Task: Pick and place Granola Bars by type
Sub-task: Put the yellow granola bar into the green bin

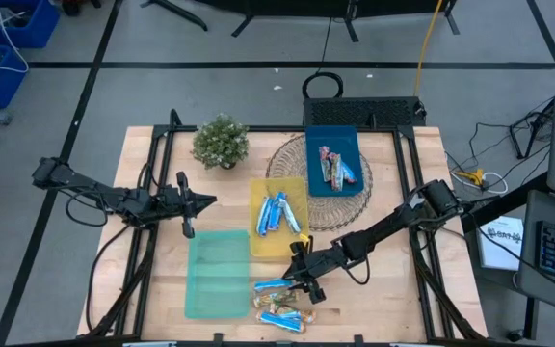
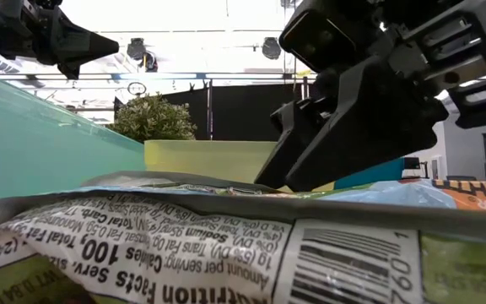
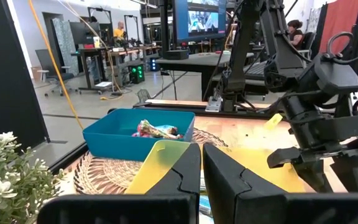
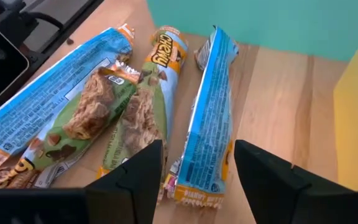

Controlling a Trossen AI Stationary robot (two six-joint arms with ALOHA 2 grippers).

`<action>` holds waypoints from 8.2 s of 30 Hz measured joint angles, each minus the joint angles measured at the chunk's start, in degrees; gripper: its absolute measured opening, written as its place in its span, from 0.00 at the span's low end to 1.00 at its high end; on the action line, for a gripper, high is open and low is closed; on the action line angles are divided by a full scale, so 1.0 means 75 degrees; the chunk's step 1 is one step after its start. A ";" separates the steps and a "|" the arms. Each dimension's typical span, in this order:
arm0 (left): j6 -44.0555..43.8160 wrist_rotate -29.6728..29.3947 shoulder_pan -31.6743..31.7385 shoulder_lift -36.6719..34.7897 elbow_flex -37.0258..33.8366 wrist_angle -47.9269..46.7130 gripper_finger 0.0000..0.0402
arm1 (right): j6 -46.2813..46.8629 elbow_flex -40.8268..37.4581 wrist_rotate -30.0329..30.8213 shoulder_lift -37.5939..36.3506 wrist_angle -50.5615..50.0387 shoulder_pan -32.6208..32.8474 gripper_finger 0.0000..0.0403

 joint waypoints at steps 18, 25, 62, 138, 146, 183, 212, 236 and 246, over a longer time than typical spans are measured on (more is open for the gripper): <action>0.0000 0.0000 0.0000 -0.0001 0.0000 0.0000 0.06 | 0.0664 0.0023 -0.0001 -0.0023 -0.0601 0.0047 0.41; -0.0001 -0.0002 0.0000 -0.0002 0.0000 -0.0001 0.06 | 0.0699 0.0006 0.0004 -0.0012 -0.0783 0.0315 0.40; 0.0000 0.0000 0.0003 0.0001 0.0000 0.0002 0.06 | 0.0800 0.0009 -0.0217 0.0270 -0.0104 0.0141 0.15; 0.0000 0.0000 0.0003 -0.0002 0.0000 0.0000 0.06 | 0.0111 0.0388 0.0210 -0.0444 -0.2278 0.0290 0.00; 0.0000 0.0000 0.0003 -0.0002 0.0000 0.0000 0.06 | -0.0506 0.0393 0.0224 -0.0941 -0.2141 0.0287 0.00; 0.0000 0.0000 0.0000 -0.0002 -0.0003 0.0000 0.06 | 0.0046 0.0408 -0.1912 -0.0326 -0.1672 -0.0371 0.00; 0.0000 0.0000 0.0001 -0.0002 -0.0003 -0.0006 0.06 | 0.0003 0.0437 -0.0639 0.0379 -0.1291 -0.0362 0.00; 0.0000 0.0000 0.0003 -0.0002 -0.0003 -0.0002 0.06 | 0.0715 0.0410 0.0621 -0.1045 -0.2642 0.0406 0.00; 0.0000 0.0000 0.0001 0.0000 -0.0003 -0.0009 0.06 | 0.0084 0.0399 0.0597 -0.0547 -0.1792 -0.0103 0.00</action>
